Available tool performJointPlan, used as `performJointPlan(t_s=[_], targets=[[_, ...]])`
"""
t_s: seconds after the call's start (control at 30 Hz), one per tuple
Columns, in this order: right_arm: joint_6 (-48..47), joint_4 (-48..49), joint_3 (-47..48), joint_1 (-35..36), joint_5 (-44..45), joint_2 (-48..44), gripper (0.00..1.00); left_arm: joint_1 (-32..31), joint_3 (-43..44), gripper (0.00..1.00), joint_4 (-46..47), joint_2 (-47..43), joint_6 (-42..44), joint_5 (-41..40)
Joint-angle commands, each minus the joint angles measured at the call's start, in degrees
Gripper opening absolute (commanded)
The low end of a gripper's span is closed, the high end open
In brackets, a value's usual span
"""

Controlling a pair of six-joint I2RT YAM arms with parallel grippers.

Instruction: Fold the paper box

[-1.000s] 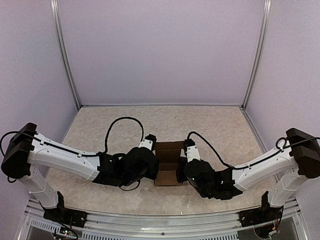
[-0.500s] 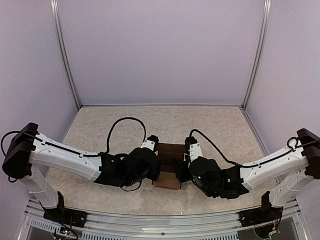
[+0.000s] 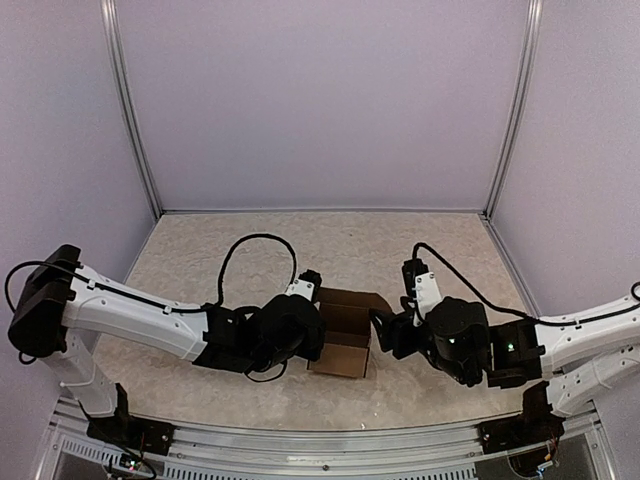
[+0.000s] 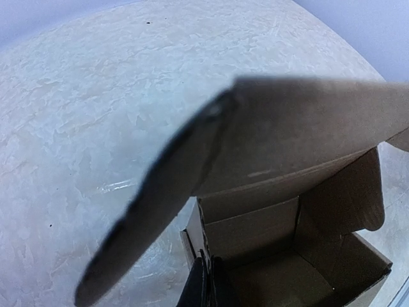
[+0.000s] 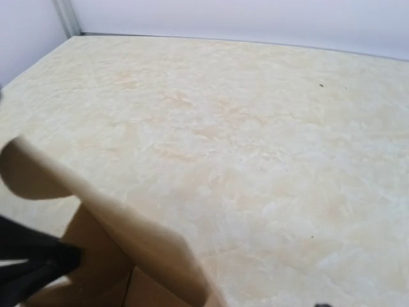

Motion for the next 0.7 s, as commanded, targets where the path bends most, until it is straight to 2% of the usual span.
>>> performJointPlan(t_s=[0.0, 0.13, 0.3, 0.5, 0.67], targets=[[-5.7, -9.6, 0.5, -2.3, -6.6, -5.8, 0.7, -0.5, 0.9, 0.0, -2.4, 1.5, 0.7, 0.0], [-11.8, -17.0, 5.1, -6.3, -16.1, -8.2, 0.71, -0.5, 0.9, 0.0, -2.1, 1.8, 0.7, -0.2], [-18.5, -26.6, 12.7, -12.6, -30.2, -6.7, 0.72, -0.5, 0.8, 0.0, -1.6, 2.2, 0.5, -0.4], [-19.1, -35.6, 24.0, -17.9, -34.5, -1.7, 0.69, -0.6, -1.2, 0.0, 3.5, 2.8, 0.5, -2.4], [-16.9, -37.7, 31.8, -18.8, -35.4, 4.1, 0.6, -1.6, -3.6, 0.0, 12.0, 5.0, 3.0, -5.2]])
